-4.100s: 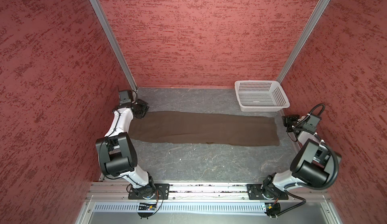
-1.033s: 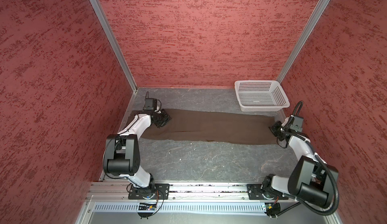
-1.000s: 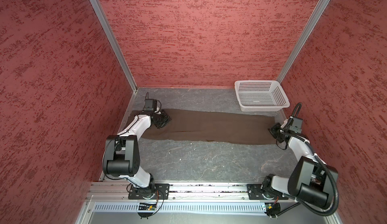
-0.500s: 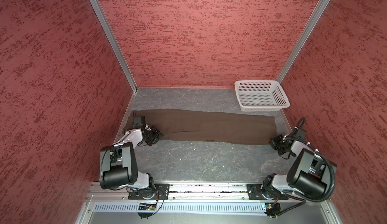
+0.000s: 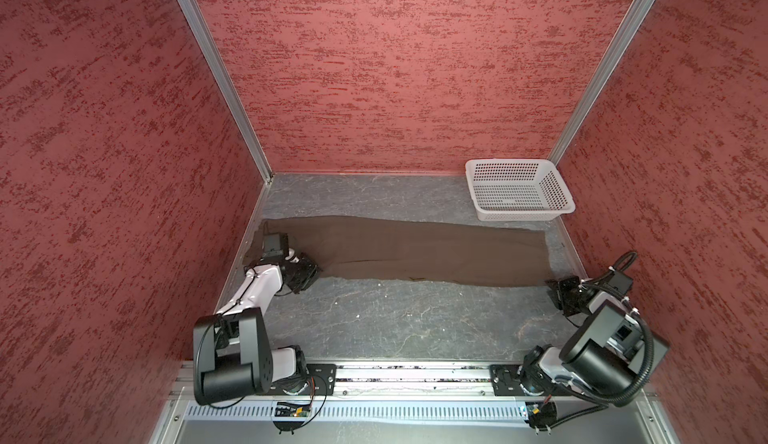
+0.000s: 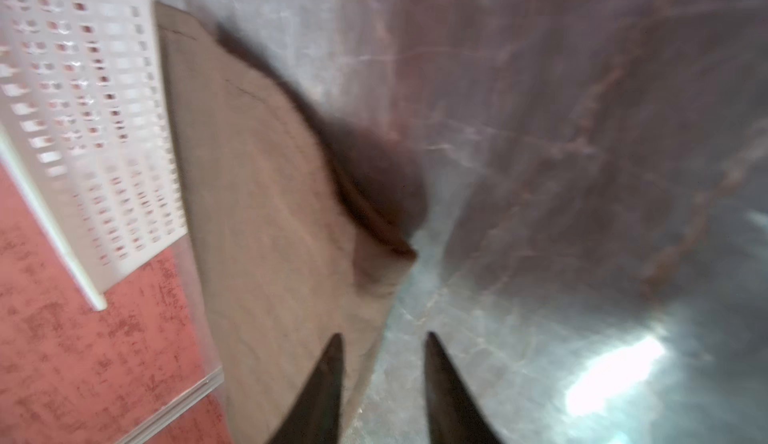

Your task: Fold and stack the trousers

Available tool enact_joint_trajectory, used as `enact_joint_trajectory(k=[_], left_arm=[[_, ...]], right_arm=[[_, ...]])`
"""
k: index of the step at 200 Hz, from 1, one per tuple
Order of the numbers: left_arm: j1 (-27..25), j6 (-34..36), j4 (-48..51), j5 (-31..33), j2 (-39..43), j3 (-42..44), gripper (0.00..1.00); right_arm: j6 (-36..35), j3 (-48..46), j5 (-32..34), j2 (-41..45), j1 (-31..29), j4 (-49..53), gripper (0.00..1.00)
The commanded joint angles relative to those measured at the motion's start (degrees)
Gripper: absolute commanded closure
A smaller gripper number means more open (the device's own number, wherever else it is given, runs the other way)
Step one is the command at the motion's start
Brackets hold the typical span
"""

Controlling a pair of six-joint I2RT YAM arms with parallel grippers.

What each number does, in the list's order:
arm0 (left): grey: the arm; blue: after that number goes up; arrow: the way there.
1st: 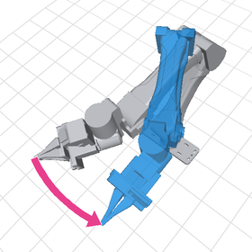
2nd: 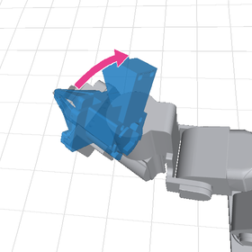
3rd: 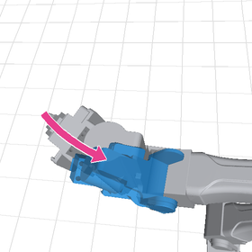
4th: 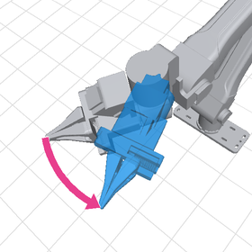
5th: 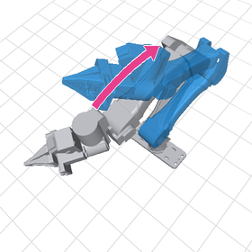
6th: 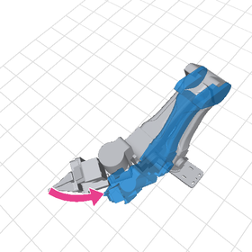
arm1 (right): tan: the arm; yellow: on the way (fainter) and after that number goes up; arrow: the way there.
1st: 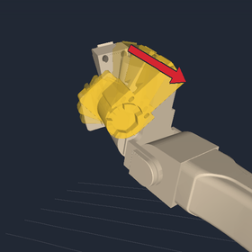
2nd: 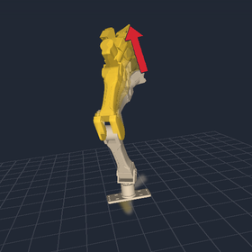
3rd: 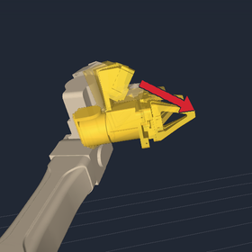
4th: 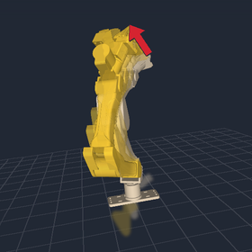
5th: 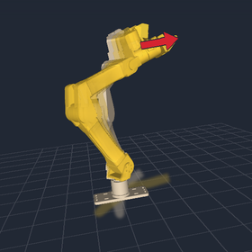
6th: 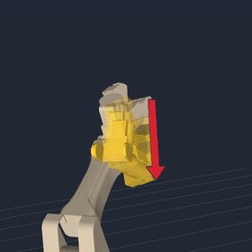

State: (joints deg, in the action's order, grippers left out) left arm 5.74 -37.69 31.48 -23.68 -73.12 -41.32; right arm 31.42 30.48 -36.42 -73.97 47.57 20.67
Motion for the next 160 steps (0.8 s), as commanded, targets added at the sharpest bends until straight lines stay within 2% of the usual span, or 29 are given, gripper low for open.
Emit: enact_joint_trajectory(k=[1, 31, 62, 83, 99, 121, 149, 160], left_arm=[[-9.29, -1.0, 1.23, 6.85, 0.73, -7.29, 0.76], [-20.82, -3.91, 0.18, 11.84, -4.97, -13.99, 0.76], [-34.1, -5.67, -2.53, 14.29, -13.67, -20.42, 0.76], [-39.66, -6.22, -4.32, 13.46, -21.65, -25.66, 0.76], [-42.85, -6.17, -5.14, 11.03, -27.6, -30.18, 0.76], [-47.06, -5.61, -4.8, 8.73, -34.21, -37.04, 0.76], [-51.25, -4.16, -3.15, 7.17, -40.29, -45.03, 0.76], [-52.41, -3.97, -2.88, 5.75, -42.94, -47.7, 0.76]], right_arm=[[-0.26, -1.43, -3.35, 0.42, -0.63, -3.44, 0.52], [0.12, -3.07, -0.63, -1.22, -3.23, -4.3, 0.37], [0.48, -3.8, 2.4, -3.02, -5.59, -5.66, 0.29], [1.56, -3.31, 2.87, -5.01, -7.21, -6.82, 0.29], [2.65, -2.67, 3.2, -7.04, -8.38, -8.01, 0.33], [5.36, -3.29, 3.9, -8.93, -8.99, -10.43, 0.54], [5.09, -1.56, 5.95, -11.48, -9.1, -10.05, 0.64], [4.88, -1.06, 6.04, -12.37, -9.15, -10.47, 0.71]])
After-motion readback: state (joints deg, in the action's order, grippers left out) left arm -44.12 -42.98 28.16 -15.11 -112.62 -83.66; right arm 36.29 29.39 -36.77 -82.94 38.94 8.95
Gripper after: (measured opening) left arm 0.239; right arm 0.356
